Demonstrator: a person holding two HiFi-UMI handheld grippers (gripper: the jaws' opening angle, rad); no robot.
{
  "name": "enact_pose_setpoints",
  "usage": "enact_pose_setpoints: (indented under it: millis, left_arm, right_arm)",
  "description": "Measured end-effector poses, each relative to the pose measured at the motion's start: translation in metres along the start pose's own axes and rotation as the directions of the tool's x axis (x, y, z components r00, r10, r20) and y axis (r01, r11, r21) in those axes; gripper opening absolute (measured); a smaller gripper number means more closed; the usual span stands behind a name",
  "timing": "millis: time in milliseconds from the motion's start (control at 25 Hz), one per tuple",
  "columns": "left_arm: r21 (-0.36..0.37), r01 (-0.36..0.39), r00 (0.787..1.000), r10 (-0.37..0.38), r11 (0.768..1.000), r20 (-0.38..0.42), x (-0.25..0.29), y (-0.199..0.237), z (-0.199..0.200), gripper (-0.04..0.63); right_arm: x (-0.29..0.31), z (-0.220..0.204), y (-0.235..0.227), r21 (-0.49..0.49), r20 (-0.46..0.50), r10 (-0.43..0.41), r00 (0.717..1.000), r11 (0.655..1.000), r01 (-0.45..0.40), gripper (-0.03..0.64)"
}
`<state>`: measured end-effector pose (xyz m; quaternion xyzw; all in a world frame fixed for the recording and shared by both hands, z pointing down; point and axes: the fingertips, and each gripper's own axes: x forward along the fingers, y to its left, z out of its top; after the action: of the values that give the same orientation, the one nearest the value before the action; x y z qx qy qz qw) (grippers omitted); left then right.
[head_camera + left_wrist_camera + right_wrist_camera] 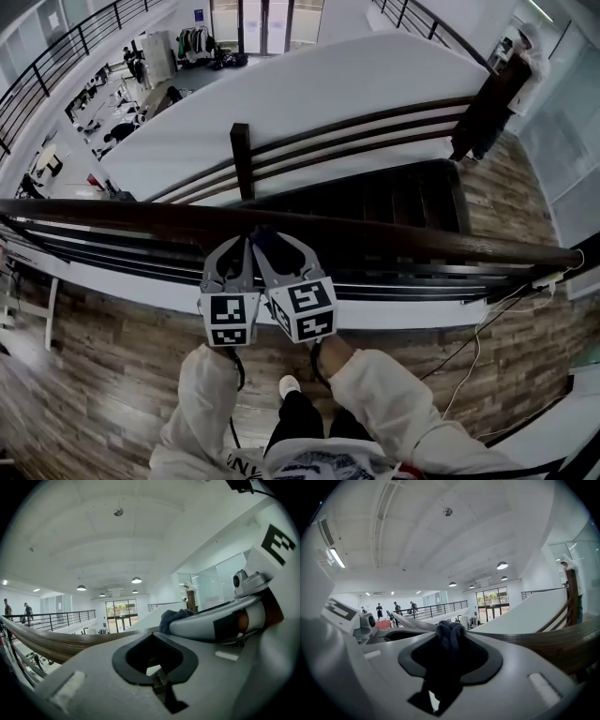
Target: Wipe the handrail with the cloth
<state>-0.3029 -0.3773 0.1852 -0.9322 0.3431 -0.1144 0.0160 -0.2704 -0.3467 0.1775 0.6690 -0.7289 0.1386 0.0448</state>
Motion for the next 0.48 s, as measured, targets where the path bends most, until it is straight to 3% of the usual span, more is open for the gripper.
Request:
enact_pose_setpoints:
  millis: [480]
  left_arm:
    - [0.019, -0.005, 1.0, 0.005, 1.0, 0.004, 0.011, -0.052, 0.014, 0.0]
  right_arm:
    - [-0.041, -0.005, -0.055, 0.024, 0.017, -0.018, 1.0, 1.0, 0.018, 0.141]
